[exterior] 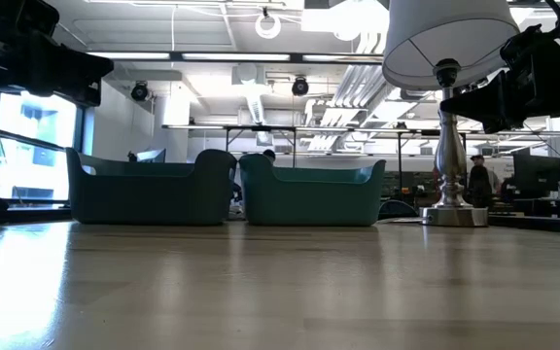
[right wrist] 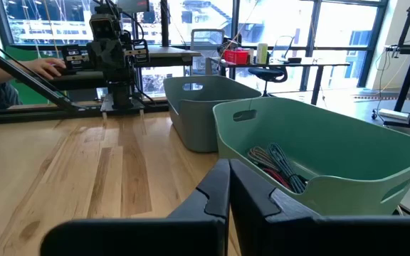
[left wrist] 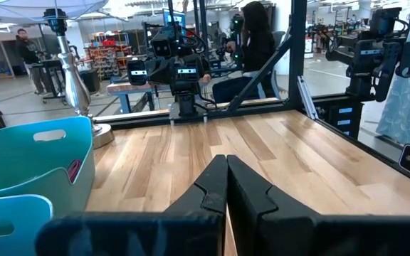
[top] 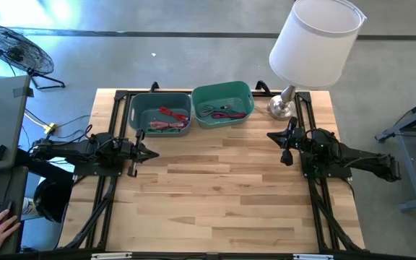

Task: Pick & Place USB Port
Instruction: Return to Home Position

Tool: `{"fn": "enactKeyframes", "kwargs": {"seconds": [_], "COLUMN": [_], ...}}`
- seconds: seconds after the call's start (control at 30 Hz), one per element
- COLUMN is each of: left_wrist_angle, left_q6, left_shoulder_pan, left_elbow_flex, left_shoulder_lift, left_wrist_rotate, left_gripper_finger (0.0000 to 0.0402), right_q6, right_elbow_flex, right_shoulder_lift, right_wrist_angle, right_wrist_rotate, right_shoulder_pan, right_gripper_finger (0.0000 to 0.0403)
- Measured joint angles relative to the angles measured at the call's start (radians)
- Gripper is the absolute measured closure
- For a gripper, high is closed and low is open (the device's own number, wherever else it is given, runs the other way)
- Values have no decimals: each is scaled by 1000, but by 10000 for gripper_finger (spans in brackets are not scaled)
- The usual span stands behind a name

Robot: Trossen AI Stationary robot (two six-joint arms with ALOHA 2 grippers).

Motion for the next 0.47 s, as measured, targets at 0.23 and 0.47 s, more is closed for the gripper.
{"fn": "enactKeyframes", "kwargs": {"seconds": [0.23, 0.47], "left_wrist_angle": [0, 0], "left_q6": [0, 0], "left_shoulder_pan": [0, 0], "left_elbow_flex": [0, 0], "left_shoulder_lift": [0, 0], "left_wrist_rotate": [0, 0], "left_gripper_finger": [401, 401], "right_q6": [0, 0], "right_elbow_flex": [0, 0], "right_shoulder_lift": [0, 0], "right_wrist_angle": [0, 0], "right_wrist_rotate": [0, 0], "right_shoulder_pan": [0, 0], "right_gripper_finger": [402, 402]}}
